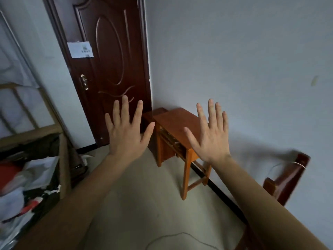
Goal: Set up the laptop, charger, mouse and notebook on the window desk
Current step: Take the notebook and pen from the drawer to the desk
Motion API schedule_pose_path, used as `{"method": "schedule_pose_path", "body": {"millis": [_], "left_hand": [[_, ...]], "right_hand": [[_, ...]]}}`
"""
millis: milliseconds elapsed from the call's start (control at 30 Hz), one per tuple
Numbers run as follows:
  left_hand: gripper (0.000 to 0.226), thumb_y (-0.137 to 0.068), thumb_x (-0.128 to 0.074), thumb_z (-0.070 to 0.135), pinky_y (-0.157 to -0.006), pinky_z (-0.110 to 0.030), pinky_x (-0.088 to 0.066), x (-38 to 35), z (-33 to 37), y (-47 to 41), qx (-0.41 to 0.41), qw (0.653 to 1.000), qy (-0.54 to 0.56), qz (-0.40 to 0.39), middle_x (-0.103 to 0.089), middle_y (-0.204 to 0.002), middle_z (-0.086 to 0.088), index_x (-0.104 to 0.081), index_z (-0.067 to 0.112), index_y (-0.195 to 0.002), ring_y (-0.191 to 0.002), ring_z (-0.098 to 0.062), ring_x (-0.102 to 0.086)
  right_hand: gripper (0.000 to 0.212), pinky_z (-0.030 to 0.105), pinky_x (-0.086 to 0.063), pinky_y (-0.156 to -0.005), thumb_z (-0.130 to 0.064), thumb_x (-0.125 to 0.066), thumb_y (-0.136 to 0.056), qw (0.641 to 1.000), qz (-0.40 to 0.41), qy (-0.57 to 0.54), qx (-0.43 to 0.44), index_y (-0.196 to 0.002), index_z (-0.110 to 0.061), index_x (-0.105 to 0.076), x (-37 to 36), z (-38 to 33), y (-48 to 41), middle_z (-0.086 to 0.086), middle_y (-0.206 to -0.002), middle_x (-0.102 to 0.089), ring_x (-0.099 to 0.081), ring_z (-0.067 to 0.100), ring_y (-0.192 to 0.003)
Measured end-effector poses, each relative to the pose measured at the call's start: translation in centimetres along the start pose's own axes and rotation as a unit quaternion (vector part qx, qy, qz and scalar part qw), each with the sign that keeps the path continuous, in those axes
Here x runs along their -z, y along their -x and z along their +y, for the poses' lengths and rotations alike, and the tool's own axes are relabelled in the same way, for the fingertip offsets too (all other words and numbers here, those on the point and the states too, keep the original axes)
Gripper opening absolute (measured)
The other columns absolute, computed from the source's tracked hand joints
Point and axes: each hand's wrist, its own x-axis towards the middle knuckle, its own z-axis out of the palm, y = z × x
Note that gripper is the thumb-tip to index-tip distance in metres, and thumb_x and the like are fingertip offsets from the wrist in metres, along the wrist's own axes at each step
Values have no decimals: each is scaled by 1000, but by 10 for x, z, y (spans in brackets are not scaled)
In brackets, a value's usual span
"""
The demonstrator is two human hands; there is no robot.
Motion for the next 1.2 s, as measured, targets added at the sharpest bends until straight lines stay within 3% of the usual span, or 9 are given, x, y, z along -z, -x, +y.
{"method": "schedule_pose_path", "body": {"millis": [300,567,767,867,1033,1200], "left_hand": [[69,-98,-33,60,-112,-67,-21,-94,-46,-121,38,993,-104,36,-12,-164,-19,-26,21,-156,-149,-41,-12],[69,-99,-34,59,-110,-67,-23,-174,-139,-183,100,979,-173,27,-16,-162,-21,-27,21,-155,-148,-42,-17],[70,-97,-34,60,-110,-68,-22,-267,-242,-262,103,982,-157,20,-17,-162,-22,-30,19,-154,-147,-44,-19],[71,-97,-32,60,-110,-68,-24,-307,-297,-321,115,986,-125,2,-15,-162,-21,-29,19,-154,-147,-43,-17],[69,-97,-33,60,-109,-65,-26,-371,-365,-432,72,992,-101,-25,-19,-161,-19,-32,20,-153,-146,-42,-20],[71,-96,-32,60,-109,-66,-27,-461,-385,-518,61,994,-35,-80,-19,-161,-22,-28,20,-154,-145,-42,-19]], "right_hand": [[77,40,18,-122,-71,-28,-98,996,-43,-68,32,-161,-30,-11,-164,12,-155,11,-170,-6,2,31,-156],[77,47,2,-125,-67,-29,-99,983,-81,-122,110,-161,-24,-14,-289,-44,-225,15,-169,-9,-3,33,-156],[78,51,-7,-125,-68,-29,-99,978,-104,-109,141,-162,-25,-12,-422,-92,-296,13,-169,-7,-2,32,-156],[78,51,-4,-124,-70,-29,-98,982,-116,-92,117,-162,-28,-9,-482,-112,-352,11,-170,-5,4,29,-156],[80,40,18,-122,-72,-30,-97,989,-124,-57,64,-162,-30,-8,-564,-119,-436,9,-170,-4,2,29,-156],[77,50,1,-123,-72,-23,-98,988,-147,-41,12,-161,-31,-9,-650,-95,-476,8,-170,-4,1,31,-156]]}}
